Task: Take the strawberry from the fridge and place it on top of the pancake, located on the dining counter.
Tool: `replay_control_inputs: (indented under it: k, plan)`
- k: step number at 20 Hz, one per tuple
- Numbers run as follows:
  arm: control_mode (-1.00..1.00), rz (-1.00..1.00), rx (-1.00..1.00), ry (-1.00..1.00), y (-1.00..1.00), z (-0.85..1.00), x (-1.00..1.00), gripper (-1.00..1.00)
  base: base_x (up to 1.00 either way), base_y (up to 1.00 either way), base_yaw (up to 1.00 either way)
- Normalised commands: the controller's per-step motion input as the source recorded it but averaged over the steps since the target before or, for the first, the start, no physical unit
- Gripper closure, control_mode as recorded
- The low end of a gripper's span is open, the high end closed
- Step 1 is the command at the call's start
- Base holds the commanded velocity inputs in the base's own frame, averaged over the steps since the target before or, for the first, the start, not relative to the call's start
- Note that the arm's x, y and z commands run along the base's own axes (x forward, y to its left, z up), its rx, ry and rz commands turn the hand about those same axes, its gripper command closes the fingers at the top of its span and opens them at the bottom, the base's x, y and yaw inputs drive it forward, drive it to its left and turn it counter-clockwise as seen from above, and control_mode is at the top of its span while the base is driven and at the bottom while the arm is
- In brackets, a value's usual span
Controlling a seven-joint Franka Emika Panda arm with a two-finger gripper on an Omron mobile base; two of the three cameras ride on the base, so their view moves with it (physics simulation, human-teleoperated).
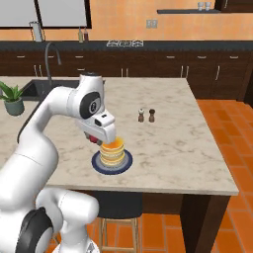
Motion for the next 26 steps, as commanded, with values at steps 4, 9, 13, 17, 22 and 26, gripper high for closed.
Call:
replay_control_inputs:
  k: [4,9,13,17,22,26]
  plan:
    - [-1.00,-0.07,0.00,0.07,0.00,-0.29,0.50,1.00,0.00,0.00,0.00]
    - [-1.00,-0.09,0.00,0.05,0.00,-0.30,0.56,1.00,0.00,0.00,0.00]
    - [-1.00,-0.09,0.00,0.04,0.00,-0.24,0.55,1.00,0.00,0.00,0.00]
    - [-1.00,-0.09,0.00,0.01,0.00,-0.32,0.51,1.00,0.00,0.00,0.00]
    - [-1.00,-0.07,0.00,0.01,0.00,-0.33,0.56,1.00,0.00,0.00,0.00]
    - [-1.00,-0.05,0.00,0.02,0.00,-0.26,0.51,1.00,0.00,0.00,0.00]
